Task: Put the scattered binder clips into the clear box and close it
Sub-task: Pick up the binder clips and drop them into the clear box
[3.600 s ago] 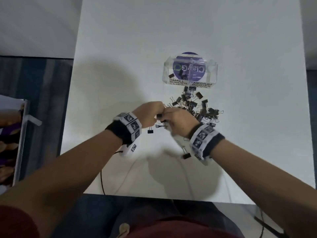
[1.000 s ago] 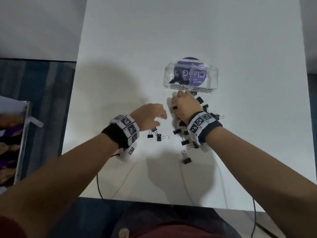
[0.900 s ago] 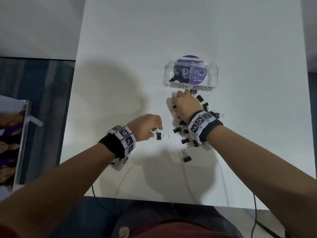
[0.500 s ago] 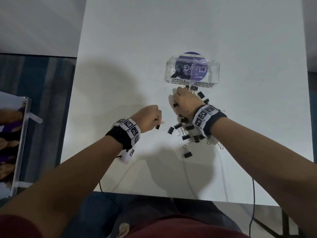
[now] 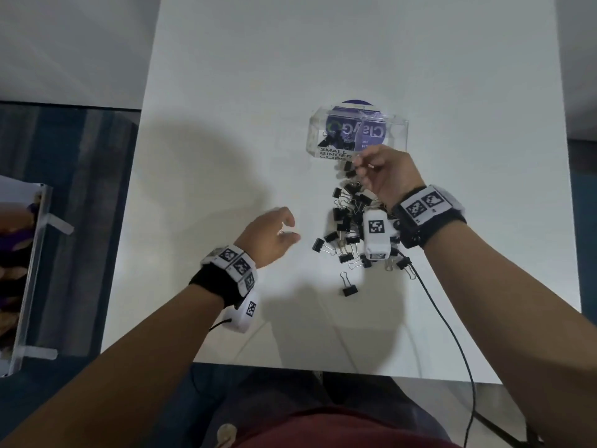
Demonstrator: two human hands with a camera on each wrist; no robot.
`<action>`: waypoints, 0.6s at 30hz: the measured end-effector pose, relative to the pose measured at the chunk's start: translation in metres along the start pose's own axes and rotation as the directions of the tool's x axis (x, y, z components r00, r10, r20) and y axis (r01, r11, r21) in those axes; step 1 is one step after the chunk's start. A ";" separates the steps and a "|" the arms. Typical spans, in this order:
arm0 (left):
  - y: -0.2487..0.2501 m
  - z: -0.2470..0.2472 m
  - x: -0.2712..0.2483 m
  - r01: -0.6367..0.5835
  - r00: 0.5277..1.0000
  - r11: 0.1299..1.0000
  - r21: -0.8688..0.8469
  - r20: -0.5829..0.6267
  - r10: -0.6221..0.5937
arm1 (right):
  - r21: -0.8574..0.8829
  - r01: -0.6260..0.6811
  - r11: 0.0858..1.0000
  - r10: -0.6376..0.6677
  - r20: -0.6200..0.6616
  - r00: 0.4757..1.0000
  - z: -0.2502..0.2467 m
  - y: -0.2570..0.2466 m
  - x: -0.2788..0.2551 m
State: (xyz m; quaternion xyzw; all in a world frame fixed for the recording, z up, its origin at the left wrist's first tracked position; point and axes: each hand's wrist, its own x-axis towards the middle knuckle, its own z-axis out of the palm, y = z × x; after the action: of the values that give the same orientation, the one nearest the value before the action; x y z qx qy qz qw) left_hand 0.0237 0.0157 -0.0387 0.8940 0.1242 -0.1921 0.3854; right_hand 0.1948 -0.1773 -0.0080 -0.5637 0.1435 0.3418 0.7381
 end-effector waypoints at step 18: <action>0.076 -0.057 0.084 -0.157 0.963 0.977 0.143 -0.197 0.184 | -0.953 0.220 0.207 -0.241 0.168 0.956 0.021 0.034 0.003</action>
State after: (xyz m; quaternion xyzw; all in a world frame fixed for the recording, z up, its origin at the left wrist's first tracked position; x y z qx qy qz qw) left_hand 0.1416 0.0125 0.0090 0.9391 0.0740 -0.0704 0.3280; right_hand 0.1704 -0.1521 -0.0275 -0.9139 -0.1749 0.2391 0.2776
